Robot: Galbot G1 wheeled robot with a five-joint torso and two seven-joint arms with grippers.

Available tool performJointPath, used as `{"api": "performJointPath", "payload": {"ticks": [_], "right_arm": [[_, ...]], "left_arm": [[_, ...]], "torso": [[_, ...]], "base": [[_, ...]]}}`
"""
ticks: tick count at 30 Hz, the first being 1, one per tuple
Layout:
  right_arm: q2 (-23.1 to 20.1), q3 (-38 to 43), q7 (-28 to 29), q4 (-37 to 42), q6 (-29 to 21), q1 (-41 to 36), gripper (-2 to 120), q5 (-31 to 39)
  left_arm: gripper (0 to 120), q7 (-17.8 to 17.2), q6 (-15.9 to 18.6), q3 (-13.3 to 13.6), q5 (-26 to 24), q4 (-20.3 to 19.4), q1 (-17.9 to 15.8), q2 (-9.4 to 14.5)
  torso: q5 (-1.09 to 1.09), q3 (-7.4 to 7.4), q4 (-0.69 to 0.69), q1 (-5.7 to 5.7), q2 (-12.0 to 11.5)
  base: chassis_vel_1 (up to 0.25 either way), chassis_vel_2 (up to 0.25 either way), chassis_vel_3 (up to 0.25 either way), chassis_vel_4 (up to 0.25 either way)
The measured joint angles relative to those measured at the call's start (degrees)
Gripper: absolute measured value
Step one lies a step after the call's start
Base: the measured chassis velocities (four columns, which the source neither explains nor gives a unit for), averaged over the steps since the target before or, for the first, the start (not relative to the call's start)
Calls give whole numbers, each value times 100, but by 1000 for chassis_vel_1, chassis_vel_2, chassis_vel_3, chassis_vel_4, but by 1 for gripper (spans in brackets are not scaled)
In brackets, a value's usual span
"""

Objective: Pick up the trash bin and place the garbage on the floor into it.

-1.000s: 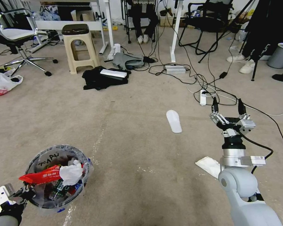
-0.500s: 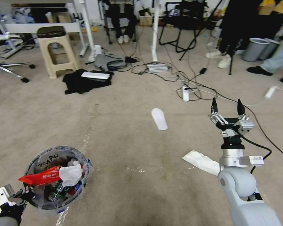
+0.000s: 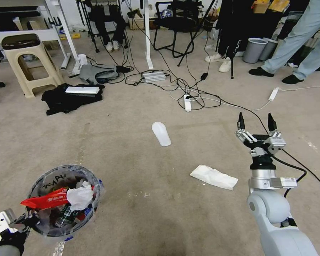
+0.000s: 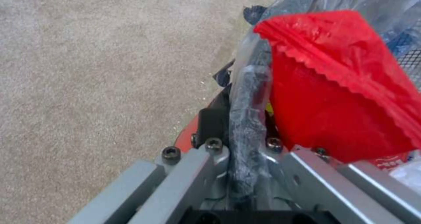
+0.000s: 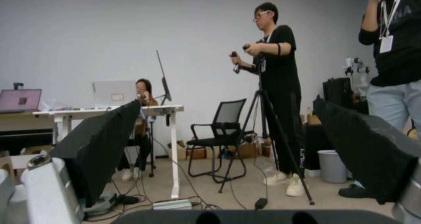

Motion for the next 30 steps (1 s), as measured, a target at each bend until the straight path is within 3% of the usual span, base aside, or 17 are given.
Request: {"api": "performJointPath", "payload": {"ticks": [30], "right_arm": [[32,-61,-125,76,8,-54,100,44]], "left_arm": [[1,-11,-30,-10,-78,26,-3,39]], "torso": [[0,0,-1,0,0]], "base": [[0,0,0,0]]}}
